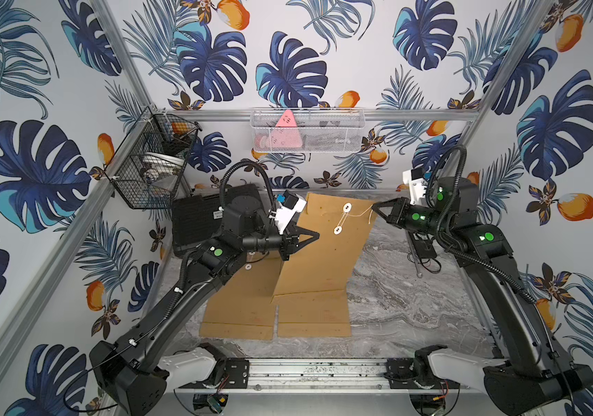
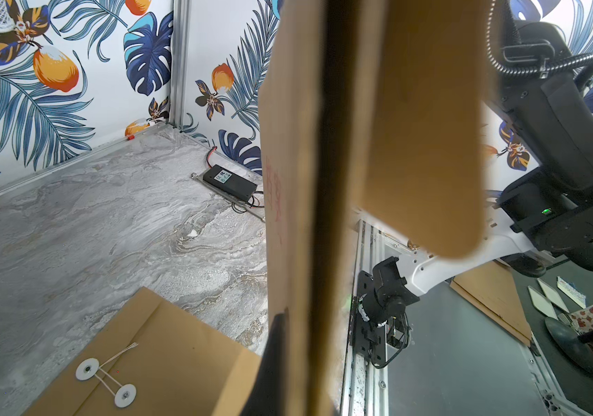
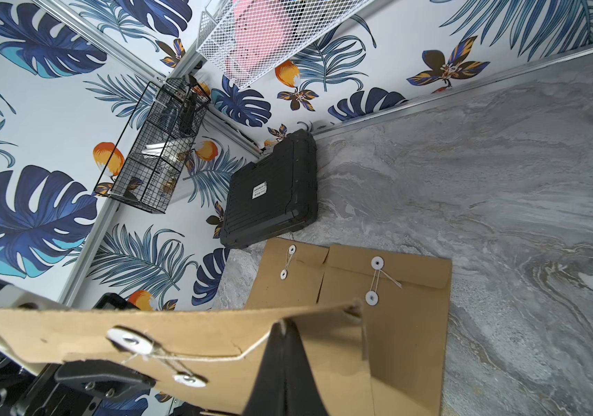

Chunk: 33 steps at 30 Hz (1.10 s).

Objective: Close the mouth of the file bag
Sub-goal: Close the file bag.

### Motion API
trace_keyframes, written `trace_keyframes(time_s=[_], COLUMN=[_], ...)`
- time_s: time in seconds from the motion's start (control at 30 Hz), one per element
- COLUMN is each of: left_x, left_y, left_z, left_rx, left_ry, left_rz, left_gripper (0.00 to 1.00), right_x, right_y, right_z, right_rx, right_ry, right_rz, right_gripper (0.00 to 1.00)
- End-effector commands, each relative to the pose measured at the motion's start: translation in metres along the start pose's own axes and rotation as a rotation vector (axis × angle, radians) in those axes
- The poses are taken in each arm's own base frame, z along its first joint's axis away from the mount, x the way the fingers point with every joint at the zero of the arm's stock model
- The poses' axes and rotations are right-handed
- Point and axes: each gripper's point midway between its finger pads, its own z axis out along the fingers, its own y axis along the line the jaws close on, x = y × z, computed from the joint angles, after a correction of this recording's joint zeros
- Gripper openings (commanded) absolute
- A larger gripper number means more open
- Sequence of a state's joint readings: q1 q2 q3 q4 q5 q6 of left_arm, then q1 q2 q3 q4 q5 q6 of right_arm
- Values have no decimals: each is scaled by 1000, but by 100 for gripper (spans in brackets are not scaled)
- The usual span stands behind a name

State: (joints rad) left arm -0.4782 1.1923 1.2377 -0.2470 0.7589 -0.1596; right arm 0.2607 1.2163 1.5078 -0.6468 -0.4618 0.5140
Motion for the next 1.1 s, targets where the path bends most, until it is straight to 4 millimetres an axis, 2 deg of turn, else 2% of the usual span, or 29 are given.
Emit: trace_keyframes(time_s=[0.0, 0.53, 0.77, 1.07], left_x=[-2, 4, 4, 15], left_y=[-3, 2, -6, -17], left_z=[0, 5, 5, 13], left_rx=[11, 6, 34, 68], left_ry=[-10, 8, 9, 43], left_rz=[18, 2, 4, -1], left_gripper=[0, 0, 0, 0], right_x=[-3, -12, -18, -27], right_y=[-1, 7, 4, 8], right_z=[-1, -4, 0, 5], right_rx=[19, 19, 36, 27], right_ry=[-1, -4, -12, -15], right_rz=[-17, -32, -50, -65], right_gripper=[0, 0, 0, 0])
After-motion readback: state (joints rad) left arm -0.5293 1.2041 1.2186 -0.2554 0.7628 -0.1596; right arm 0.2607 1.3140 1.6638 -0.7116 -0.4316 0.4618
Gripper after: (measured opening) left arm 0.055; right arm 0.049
